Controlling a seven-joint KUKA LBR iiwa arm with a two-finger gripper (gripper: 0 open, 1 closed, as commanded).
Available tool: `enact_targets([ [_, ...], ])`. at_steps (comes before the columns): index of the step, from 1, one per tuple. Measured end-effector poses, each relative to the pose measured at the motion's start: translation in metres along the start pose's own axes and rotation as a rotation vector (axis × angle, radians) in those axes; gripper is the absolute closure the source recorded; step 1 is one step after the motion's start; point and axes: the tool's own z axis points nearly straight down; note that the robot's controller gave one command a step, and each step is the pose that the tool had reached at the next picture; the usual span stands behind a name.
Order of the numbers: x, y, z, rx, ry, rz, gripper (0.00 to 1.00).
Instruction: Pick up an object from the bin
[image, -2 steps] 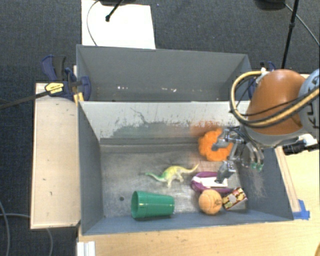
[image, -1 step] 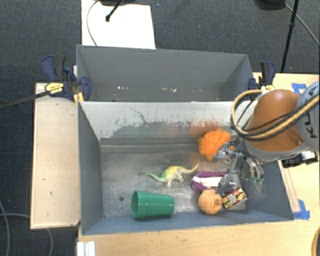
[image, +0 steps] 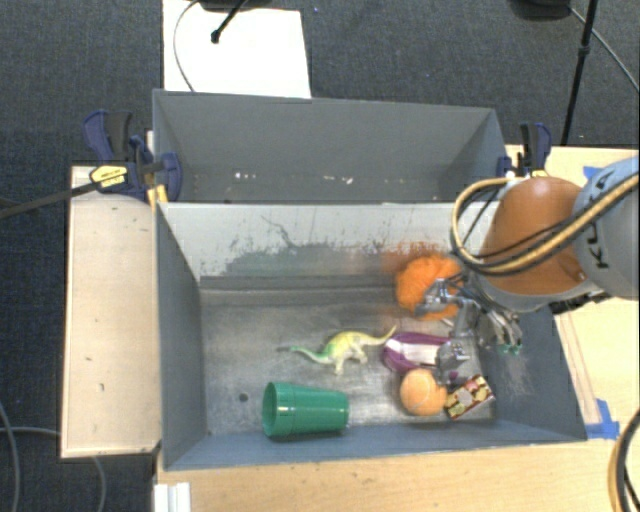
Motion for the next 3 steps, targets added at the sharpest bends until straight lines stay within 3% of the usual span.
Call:
enact_targets([
  [1, 0.029, 0.008, 0.029, -0.005, -0.008, -0.192, 1.00],
  [2, 0.029, 0.008, 0.029, -0.005, -0.008, -0.192, 1.00],
  [3, 0.038, 0.009, 0.008, -0.010, 0.018, -0.203, 1.00],
])
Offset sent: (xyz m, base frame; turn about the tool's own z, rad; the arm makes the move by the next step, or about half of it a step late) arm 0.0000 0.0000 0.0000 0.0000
